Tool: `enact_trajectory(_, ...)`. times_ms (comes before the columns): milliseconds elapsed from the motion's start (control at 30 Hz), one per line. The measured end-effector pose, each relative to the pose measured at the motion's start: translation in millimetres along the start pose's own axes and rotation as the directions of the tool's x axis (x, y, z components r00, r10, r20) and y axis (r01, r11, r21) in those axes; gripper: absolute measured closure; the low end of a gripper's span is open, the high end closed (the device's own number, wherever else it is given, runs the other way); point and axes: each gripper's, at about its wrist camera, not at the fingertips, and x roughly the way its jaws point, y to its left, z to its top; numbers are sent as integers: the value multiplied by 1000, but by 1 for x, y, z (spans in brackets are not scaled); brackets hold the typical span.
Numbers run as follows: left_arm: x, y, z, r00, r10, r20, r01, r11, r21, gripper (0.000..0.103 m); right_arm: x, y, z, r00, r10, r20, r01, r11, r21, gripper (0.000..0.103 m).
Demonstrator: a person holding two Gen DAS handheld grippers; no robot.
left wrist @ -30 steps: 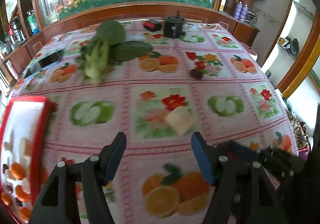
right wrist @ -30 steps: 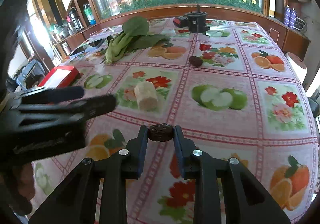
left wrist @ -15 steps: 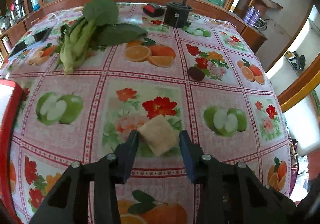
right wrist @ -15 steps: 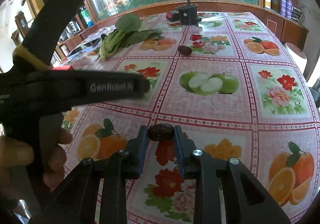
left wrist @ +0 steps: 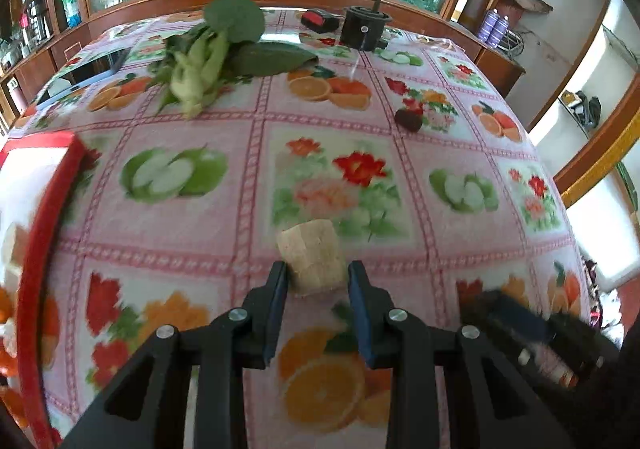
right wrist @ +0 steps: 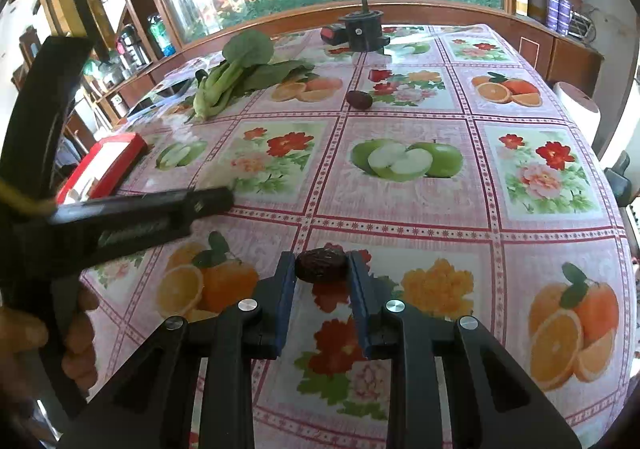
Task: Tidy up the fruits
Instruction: 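Carry the yam cube and date toward the tray with both grippers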
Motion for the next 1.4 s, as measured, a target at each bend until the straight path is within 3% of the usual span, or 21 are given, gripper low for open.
enact_trajectory(400, -41, 35, -57, 1000, 9, 13, -10, 1000, 10, 69, -5, 39, -21, 999, -18, -43, 16, 999, -33, 77)
enact_trajectory(1033, -85, 102, -83, 999, 6, 51, -6, 1000, 2, 69, 18, 146, -21, 995, 25, -93, -34, 994, -102, 77)
enact_trajectory(1400, -85, 109, -116, 999, -12, 32, 12, 1000, 18, 69, 12, 158, -42, 994, -4, -106, -5, 997, -83, 77)
